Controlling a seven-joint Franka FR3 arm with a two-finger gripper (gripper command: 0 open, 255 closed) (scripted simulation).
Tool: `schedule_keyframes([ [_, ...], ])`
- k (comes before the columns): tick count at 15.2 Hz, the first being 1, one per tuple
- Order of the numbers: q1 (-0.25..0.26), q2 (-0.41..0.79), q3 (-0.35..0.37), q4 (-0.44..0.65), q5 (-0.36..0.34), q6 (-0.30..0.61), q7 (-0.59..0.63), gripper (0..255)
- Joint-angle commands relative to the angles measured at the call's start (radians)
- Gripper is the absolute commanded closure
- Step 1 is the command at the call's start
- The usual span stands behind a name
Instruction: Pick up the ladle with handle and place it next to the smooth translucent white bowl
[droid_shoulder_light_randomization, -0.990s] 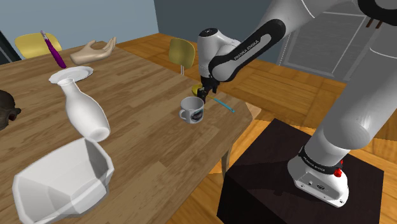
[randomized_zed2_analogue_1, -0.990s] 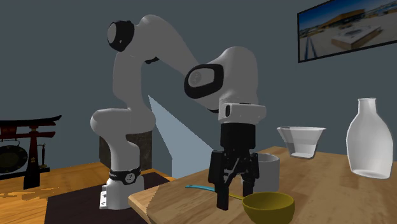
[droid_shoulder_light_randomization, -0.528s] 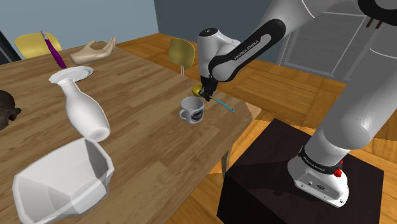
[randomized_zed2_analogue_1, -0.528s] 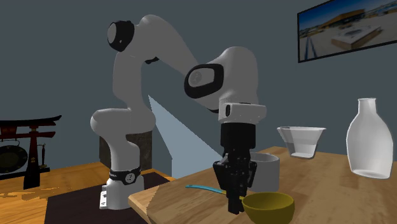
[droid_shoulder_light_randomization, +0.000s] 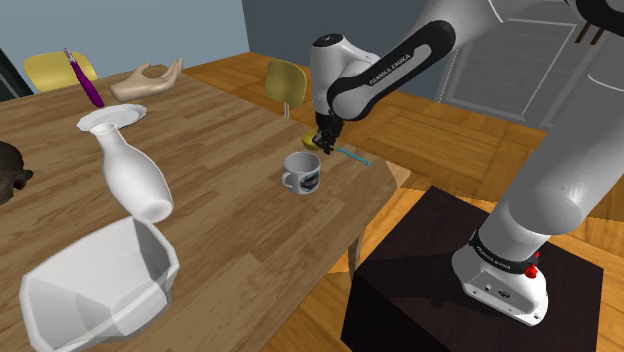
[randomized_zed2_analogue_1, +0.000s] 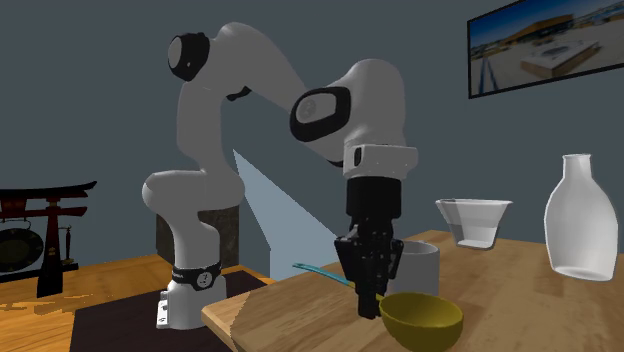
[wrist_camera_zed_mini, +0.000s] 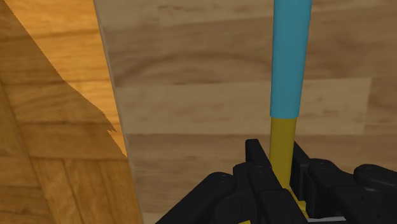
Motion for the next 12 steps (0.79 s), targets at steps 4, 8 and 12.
schedule_keyframes([
  [4,0.002,-0.038,0.001,0.027,0.024,-0.063,-0.025,255],
  [8,0.003,-0.066,0.001,0.053,0.040,-0.114,-0.043,255],
  [12,0.005,-0.091,0.000,0.082,0.054,-0.166,-0.059,255],
])
